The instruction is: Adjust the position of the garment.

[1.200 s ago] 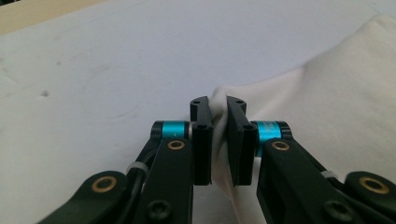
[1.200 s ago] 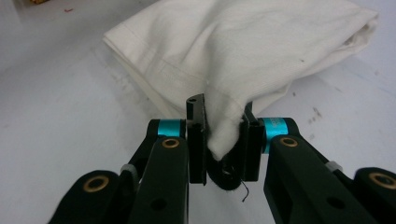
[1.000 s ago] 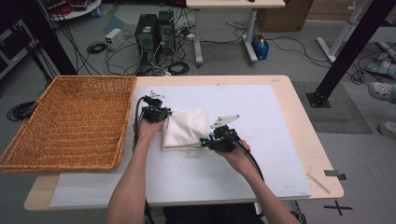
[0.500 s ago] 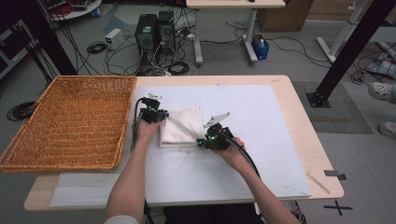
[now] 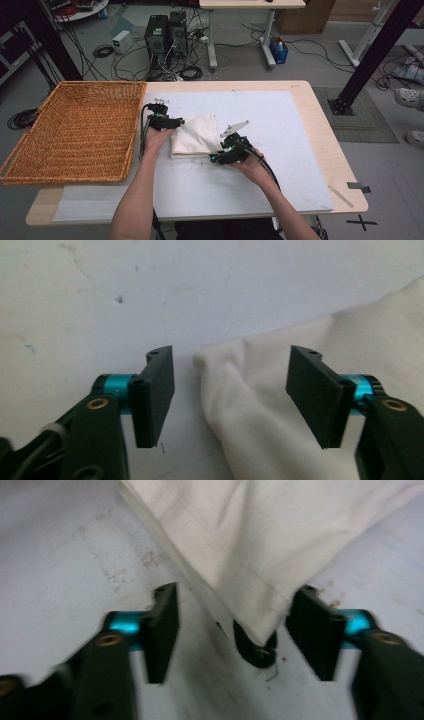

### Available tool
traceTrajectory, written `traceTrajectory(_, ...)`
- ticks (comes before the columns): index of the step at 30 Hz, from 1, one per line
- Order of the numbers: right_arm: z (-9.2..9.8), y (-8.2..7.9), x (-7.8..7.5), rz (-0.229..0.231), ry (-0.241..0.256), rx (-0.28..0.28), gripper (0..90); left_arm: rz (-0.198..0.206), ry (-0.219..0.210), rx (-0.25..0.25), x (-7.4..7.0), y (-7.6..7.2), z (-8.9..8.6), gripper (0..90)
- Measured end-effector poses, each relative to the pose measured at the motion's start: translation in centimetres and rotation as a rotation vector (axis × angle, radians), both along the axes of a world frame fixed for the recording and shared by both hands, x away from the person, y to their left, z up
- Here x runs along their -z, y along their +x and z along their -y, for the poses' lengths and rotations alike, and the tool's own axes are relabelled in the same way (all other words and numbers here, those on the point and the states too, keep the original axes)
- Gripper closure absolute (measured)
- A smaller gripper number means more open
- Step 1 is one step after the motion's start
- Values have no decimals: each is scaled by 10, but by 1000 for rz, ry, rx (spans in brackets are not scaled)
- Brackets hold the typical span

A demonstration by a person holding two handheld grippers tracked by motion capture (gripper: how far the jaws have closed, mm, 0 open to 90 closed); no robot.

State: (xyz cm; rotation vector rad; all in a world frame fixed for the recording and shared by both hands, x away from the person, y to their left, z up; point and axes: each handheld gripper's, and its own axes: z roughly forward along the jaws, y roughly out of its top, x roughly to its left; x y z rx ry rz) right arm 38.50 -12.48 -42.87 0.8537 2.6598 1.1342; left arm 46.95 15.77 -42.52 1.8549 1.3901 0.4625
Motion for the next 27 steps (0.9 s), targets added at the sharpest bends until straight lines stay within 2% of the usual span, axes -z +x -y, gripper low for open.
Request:
traceTrajectory(2, 5, -3, -4, 28, -2, 19, 310, 17, -15, 11, -6, -3, 0, 347)
traceTrajectory(4, 12, -6, -7, 46, 9, 40, 244, 21, -25, 16, -10, -6, 1, 298)
traceTrajectory(9, 34, -11, -8, 68, -7, 96, 120, 32, -42, 31, -19, -14, 2, 277)
traceTrajectory(15, 65, -19, -13, 69, 19, 140, 121, 74, -47, 51, -36, -27, 4, 275)
traceTrajectory(19, 87, -26, -16, 78, 17, 158, 121, 103, -5, 88, -44, -37, 7, 276)
traceTrajectory(22, 103, -33, -16, 83, 12, 171, 121, 130, 56, 131, -44, -45, 9, 275)
traceTrajectory(25, 122, -40, -16, 91, 11, 198, 121, 136, 37, 144, -42, -54, 10, 275)
traceTrajectory(27, 132, -42, -15, 93, 16, 215, 121, 130, 44, 149, -41, -58, 10, 275)
